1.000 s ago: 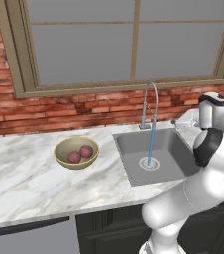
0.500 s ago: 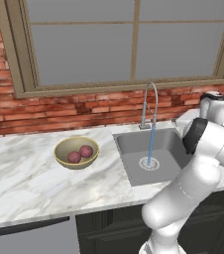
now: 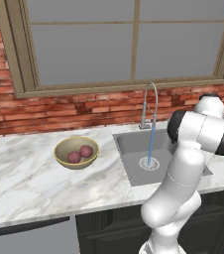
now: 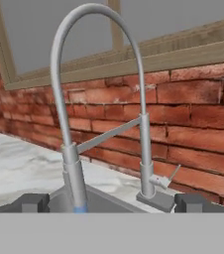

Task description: Pick the onions from the sink and place them in one bowl. Place the garlic in the other bowl. Then turn off the sink faucet.

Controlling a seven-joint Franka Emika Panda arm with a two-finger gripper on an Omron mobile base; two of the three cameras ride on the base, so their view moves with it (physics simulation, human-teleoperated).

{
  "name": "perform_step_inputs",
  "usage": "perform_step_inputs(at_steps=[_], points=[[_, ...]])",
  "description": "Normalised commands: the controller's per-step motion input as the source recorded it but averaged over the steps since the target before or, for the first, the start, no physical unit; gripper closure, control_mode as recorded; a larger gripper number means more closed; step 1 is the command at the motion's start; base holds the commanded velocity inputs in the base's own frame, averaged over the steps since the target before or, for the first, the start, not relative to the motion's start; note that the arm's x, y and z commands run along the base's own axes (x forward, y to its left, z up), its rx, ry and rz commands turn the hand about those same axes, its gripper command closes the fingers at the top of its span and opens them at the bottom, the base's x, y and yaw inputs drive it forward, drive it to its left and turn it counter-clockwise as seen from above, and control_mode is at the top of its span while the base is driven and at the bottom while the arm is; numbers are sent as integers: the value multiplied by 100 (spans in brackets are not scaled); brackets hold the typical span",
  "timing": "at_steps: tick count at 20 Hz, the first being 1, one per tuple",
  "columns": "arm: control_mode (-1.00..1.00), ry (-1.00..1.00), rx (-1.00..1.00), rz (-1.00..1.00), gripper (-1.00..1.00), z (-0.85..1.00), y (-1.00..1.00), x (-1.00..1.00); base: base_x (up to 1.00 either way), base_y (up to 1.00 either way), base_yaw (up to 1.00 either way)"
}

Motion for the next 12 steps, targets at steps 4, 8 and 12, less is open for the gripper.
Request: perform_step_inputs(at_steps=[4,8,12], points=[[-100,0,4,0,-100,-34,0,17,0,0,0],[-100,0,5,0,-100,-21,0,23,0,0,0],[-100,0,7,0,-100,-5,0,31,0,0,0]])
